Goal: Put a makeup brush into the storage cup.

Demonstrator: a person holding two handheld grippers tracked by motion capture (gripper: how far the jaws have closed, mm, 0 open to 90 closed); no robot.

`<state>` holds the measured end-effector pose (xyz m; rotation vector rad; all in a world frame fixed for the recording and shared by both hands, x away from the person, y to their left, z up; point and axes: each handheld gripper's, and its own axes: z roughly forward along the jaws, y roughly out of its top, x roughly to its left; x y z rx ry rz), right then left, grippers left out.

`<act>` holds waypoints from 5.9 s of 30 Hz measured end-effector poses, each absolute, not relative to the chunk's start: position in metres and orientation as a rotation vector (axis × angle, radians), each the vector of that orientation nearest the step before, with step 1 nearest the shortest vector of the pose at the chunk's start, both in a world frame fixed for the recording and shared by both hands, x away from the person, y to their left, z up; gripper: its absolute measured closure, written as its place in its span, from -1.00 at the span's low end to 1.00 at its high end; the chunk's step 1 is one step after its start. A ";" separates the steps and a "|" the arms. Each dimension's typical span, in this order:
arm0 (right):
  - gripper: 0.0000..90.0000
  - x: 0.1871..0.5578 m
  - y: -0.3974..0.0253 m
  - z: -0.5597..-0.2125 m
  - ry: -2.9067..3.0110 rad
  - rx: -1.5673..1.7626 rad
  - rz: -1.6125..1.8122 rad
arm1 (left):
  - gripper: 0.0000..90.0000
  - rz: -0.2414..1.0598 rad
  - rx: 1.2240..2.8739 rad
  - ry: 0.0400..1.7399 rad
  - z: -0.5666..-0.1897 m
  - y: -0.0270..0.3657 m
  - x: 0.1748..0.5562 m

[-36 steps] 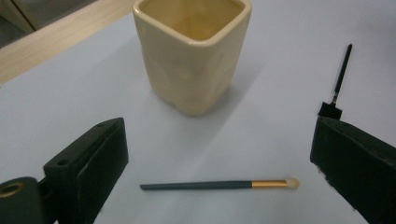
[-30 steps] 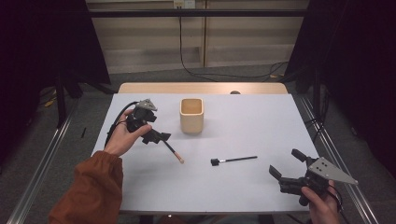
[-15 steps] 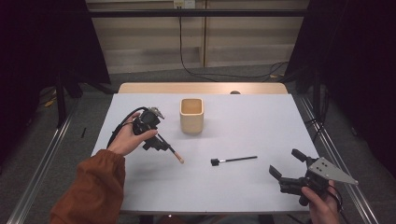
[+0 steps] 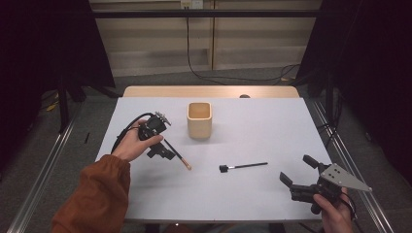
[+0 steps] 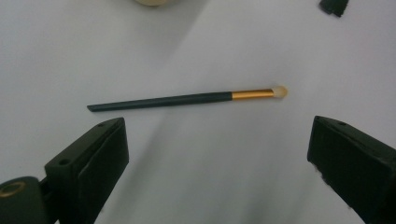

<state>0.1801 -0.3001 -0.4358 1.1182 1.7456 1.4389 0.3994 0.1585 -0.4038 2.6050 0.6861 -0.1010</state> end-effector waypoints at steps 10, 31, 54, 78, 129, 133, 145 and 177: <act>-1.00 0.180 -0.300 -0.436 1.749 1.119 1.445 | -0.90 -0.044 2.655 0.457 -0.408 0.156 0.400; -1.00 0.180 -0.299 -0.436 1.771 1.121 1.438 | -0.79 0.024 2.782 0.073 -0.422 0.144 0.398; -1.00 0.180 -0.300 -0.437 1.785 1.119 1.438 | 0.04 0.083 2.836 -0.127 -0.426 0.123 0.408; -1.00 0.181 -0.300 -0.437 1.787 1.125 1.440 | 0.52 -0.012 2.904 -0.241 -0.446 0.101 0.400; -1.00 0.181 -0.300 -0.437 1.778 1.139 1.439 | 0.87 -0.187 2.637 0.301 -0.404 0.122 0.406; -1.00 0.181 -0.300 -0.437 1.774 1.142 1.441 | 0.87 -0.177 2.584 0.343 -0.402 0.130 0.404; -1.00 0.181 -0.300 -0.438 1.780 1.135 1.435 | 0.86 -0.116 2.431 0.433 -0.392 0.152 0.394; -1.00 0.182 -0.300 -0.438 1.782 1.137 1.448 | 0.87 0.160 1.978 0.475 -0.393 0.170 0.358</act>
